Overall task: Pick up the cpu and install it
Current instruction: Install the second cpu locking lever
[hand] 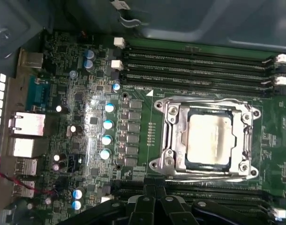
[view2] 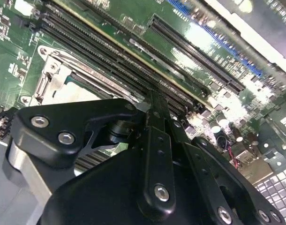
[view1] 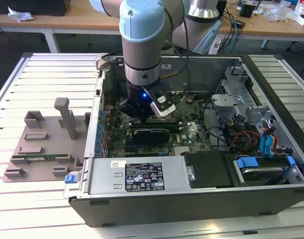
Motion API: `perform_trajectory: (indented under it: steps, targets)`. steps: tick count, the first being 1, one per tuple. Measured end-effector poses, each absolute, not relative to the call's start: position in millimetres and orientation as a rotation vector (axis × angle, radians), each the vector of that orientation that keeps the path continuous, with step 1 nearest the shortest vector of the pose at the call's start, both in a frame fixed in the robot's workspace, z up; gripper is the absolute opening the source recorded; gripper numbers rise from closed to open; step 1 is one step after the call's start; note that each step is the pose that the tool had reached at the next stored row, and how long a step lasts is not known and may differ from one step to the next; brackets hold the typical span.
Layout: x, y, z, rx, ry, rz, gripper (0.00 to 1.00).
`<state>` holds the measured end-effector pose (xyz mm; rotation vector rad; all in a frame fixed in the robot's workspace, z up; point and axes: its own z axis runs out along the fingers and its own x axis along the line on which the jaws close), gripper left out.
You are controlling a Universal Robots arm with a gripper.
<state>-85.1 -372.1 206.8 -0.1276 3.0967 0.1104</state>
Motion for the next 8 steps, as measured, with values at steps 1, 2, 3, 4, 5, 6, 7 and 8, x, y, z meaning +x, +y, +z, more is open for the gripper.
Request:
perform_trajectory:
  steps: [1,2,3,4,5,6,7,8]
  targets:
    - [-85.2,-370.2,205.6,-0.133,3.097,0.111,0.11]
    - [-85.3,-368.4,203.8,-0.139,3.097,0.111,0.11]
    - [-85.2,-367.0,202.0,-0.144,3.096,0.111,0.11]
    - [-85.3,-366.1,201.0,-0.148,3.097,0.109,0.11]
    - [-85.2,-365.3,199.9,-0.152,3.097,0.111,0.11]
    - [-85.3,-365.2,199.6,-0.154,3.096,0.111,0.11]
    - [-85.5,-365.2,199.5,-0.156,3.095,0.111,0.11]
    - [-85.6,-365.3,199.5,-0.157,3.095,0.11,0.11]
